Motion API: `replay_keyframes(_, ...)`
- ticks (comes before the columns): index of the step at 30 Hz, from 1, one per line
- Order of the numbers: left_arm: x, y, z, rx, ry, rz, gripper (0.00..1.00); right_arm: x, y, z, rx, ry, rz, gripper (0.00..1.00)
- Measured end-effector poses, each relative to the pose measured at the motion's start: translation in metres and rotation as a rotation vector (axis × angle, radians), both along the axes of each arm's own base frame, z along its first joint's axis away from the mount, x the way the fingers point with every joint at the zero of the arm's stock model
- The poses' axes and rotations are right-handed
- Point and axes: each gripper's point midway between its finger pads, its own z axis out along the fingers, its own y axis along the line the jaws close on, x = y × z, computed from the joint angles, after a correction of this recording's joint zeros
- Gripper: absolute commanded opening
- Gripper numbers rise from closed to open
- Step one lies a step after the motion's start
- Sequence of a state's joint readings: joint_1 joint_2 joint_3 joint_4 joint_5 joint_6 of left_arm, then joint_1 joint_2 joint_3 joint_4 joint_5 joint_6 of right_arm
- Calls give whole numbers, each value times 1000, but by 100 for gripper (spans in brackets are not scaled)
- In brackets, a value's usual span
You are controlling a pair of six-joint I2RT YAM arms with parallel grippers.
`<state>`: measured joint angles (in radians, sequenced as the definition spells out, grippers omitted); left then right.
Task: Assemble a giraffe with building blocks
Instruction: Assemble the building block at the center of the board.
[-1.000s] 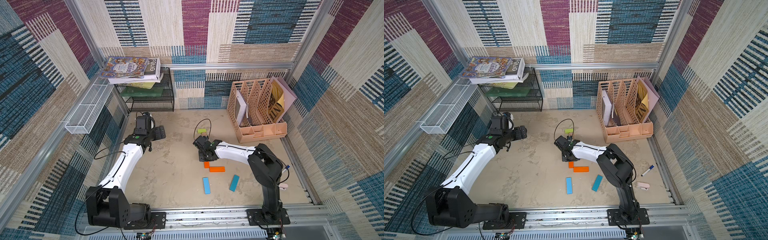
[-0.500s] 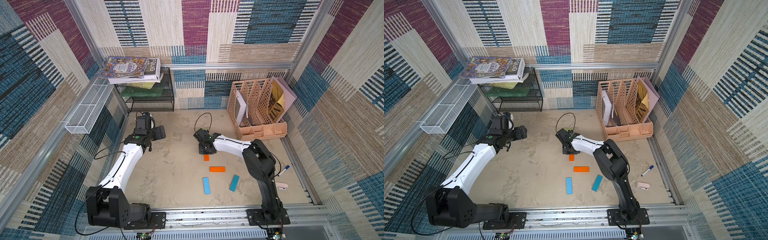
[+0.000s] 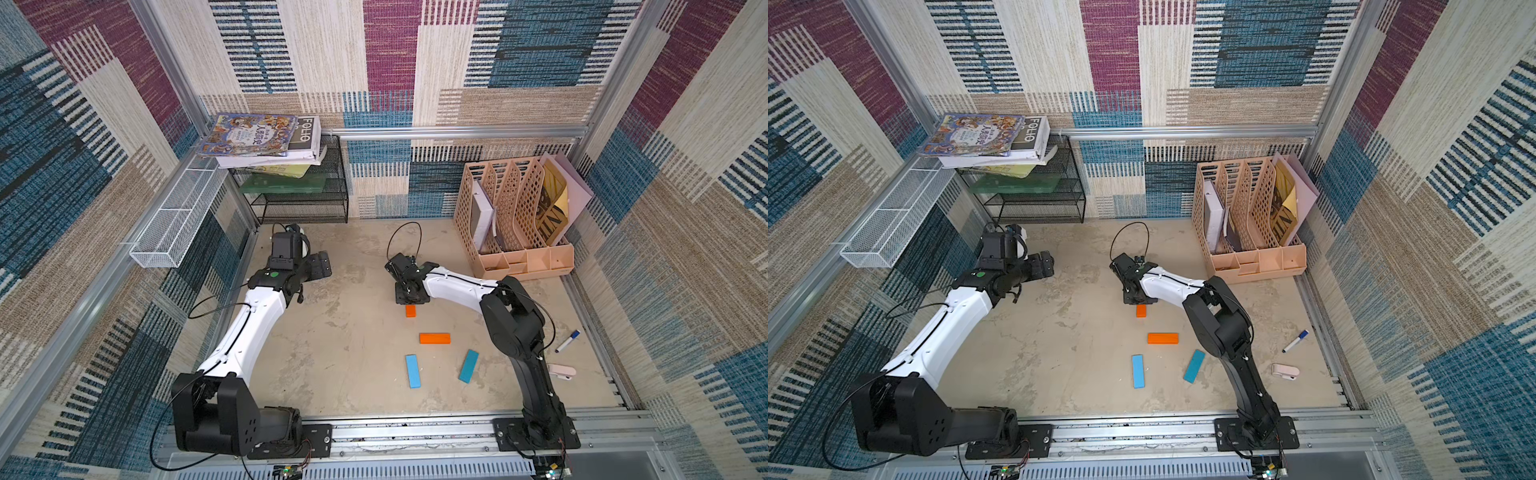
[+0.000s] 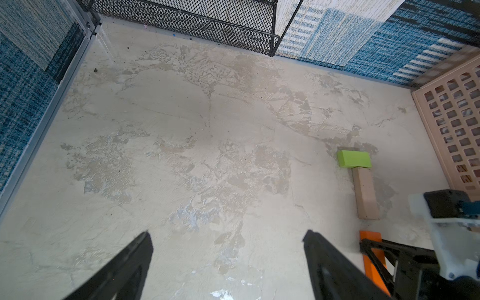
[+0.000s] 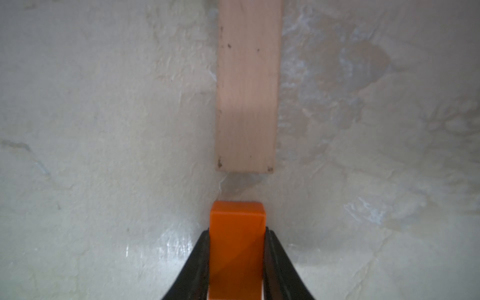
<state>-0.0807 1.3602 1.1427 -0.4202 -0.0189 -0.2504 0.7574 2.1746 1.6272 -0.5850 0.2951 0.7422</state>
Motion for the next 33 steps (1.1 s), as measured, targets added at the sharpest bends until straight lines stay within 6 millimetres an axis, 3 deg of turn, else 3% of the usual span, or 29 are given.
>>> replay_keyframes(33, 0, -2, 0, -9, 1, -10, 95, 11, -2, -2, -11, -10, -17, 35)
